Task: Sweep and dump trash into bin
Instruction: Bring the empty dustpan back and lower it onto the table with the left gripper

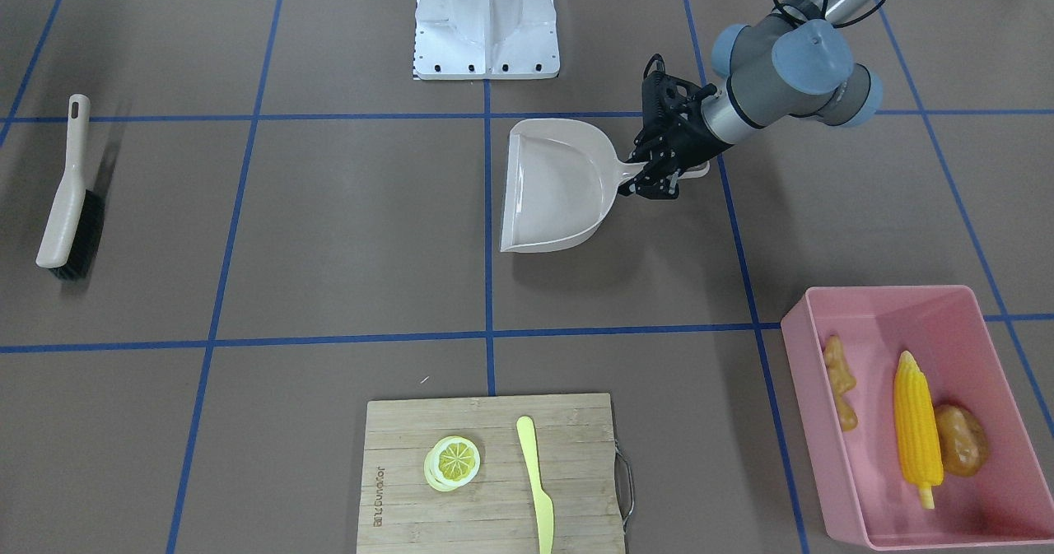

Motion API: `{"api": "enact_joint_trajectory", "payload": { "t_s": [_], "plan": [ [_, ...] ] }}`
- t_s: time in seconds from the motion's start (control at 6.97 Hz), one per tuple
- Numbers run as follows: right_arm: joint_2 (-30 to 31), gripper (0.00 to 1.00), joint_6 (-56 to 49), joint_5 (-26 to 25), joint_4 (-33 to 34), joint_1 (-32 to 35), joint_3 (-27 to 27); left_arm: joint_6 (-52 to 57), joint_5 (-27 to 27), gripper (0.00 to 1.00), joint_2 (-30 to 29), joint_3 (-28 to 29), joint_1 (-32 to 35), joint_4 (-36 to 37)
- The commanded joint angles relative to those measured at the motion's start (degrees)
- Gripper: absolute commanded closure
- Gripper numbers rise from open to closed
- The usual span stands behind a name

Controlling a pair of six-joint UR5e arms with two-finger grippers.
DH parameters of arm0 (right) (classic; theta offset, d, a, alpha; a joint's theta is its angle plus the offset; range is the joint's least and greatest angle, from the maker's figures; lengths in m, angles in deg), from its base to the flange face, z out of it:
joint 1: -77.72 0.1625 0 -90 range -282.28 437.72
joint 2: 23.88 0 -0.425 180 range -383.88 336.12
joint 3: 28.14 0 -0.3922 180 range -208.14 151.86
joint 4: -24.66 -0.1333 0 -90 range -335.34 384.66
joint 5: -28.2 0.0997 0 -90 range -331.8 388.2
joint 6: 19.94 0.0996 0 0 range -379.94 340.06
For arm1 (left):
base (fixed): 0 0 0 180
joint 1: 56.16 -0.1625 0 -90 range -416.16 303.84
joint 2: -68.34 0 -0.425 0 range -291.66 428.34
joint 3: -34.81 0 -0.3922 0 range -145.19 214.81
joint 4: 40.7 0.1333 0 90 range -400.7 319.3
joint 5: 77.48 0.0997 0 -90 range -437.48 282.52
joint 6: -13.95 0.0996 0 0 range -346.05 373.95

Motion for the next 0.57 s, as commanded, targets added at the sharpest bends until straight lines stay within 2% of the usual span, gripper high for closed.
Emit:
{"api": "enact_joint_trajectory", "payload": {
  "t_s": [0.0, 0.43],
  "plan": [
    [-0.1, 0.00, 0.0, 0.0, 0.0, 0.0, 0.0, -2.6, -0.3, 1.00, -0.5, 4.4, -0.1, -6.8],
    [-0.1, 0.00, 0.0, 0.0, 0.0, 0.0, 0.0, -2.8, 0.1, 1.00, -1.0, 5.8, -0.1, -6.9]
  ]
}}
